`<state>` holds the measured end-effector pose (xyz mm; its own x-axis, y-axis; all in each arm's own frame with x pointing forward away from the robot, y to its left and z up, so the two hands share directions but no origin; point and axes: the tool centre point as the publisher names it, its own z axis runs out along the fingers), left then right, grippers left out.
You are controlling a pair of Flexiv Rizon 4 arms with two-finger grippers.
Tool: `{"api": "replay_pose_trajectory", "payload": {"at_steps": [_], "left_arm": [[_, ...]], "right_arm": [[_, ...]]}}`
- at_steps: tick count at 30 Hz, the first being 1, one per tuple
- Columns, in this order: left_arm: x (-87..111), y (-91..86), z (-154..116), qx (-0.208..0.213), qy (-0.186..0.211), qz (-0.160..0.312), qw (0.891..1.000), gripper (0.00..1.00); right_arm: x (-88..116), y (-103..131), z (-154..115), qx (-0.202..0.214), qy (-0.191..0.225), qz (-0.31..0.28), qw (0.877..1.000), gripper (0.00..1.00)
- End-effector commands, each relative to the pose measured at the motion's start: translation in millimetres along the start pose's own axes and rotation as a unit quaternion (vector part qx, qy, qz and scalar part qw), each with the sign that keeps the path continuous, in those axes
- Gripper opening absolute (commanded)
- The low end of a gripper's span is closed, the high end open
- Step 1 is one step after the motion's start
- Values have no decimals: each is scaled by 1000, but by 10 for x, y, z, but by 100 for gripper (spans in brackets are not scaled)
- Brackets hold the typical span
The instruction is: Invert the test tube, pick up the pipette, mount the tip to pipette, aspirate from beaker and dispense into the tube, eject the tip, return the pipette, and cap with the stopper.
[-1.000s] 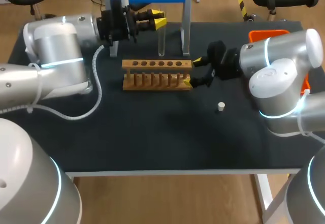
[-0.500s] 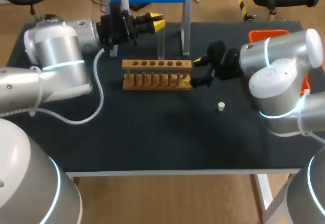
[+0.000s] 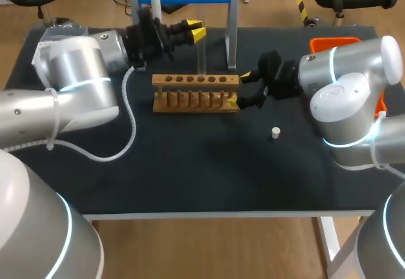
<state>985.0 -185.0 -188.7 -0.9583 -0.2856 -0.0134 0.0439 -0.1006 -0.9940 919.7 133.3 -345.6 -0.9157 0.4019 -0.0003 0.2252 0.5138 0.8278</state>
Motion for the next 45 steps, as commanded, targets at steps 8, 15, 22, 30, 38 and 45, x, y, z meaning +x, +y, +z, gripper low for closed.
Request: {"api": "replay_pose_trajectory", "payload": {"at_steps": [8, 15, 22, 30, 38, 45], "left_arm": [[-18, 122, 13, -8, -15, -10, 1000, 0], [-45, 175, -3, -6, -22, -10, 1000, 0], [-67, 207, 0, -5, -23, -12, 1000, 0], [-92, 263, 18, -6, -22, -15, 1000, 0], [-116, 317, 10, -7, -24, -17, 1000, 0], [-129, 349, -6, -5, -30, -18, 999, 0]], "right_arm": [[-3, 1, -15, 1, 1, 0, 1000, 100], [-3, 1, -15, 1, 1, 0, 1000, 100], [-3, 1, -15, 1, 1, 0, 1000, 100], [-3, 1, -15, 1, 1, 0, 1000, 100], [-3, 1, -15, 1, 1, 0, 1000, 100], [-3, 1, -15, 1, 1, 0, 1000, 100]]}}
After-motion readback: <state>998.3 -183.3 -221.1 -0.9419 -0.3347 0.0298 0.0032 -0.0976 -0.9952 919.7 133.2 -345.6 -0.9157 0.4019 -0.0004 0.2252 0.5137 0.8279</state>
